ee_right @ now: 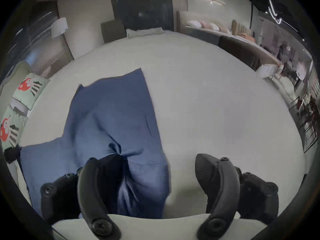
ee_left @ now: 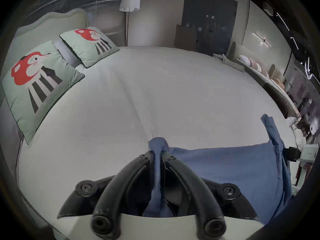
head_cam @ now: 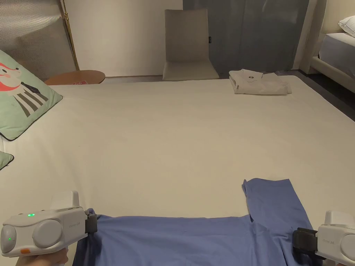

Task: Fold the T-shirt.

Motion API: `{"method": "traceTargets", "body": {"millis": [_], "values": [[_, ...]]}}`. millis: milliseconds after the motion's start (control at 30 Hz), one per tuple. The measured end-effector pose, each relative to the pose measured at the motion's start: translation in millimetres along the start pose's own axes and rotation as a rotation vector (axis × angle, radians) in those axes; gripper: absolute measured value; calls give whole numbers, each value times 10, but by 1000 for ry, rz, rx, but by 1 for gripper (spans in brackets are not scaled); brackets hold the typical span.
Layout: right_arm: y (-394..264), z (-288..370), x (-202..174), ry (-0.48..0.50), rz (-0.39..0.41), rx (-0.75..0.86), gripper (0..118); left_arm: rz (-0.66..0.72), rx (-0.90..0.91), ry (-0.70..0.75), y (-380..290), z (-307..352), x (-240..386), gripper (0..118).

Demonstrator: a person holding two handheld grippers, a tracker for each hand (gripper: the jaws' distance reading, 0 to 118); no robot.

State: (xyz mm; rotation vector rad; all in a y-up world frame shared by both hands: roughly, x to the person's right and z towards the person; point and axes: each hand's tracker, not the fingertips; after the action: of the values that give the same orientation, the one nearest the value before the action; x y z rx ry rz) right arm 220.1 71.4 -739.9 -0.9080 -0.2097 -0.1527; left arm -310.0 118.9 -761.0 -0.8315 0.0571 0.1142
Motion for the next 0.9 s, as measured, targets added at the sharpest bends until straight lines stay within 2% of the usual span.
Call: {"method": "traceTargets", "body": {"millis": [67,100,133,167,200,267,367,500,567,667,900], "values": [[5,95,-98,-14,83,19,71,-3,3,3,-5,23,5,3],[-14,147,-143,21,112,35,65,-2,7,5,-8,41,8,3],[-36,183,-187,37,136,40,42,-1,10,6,-9,46,17,3],[-54,207,-258,33,181,47,14,5,15,6,-11,62,16,3],[-86,247,-297,52,198,55,5,11,21,7,-12,92,5,3],[-119,328,-301,70,189,72,5,20,28,3,-5,156,-18,3],[-74,590,-208,103,115,181,5,24,53,-3,24,344,-92,3],[53,1143,31,171,42,319,5,56,127,1,80,705,-191,2],[84,1453,117,150,26,406,5,62,185,4,86,947,-217,2],[76,1925,264,180,-17,520,5,76,262,-10,61,1365,-271,2],[-183,2937,377,195,-30,787,5,120,498,-12,-163,2487,-343,2]]}}
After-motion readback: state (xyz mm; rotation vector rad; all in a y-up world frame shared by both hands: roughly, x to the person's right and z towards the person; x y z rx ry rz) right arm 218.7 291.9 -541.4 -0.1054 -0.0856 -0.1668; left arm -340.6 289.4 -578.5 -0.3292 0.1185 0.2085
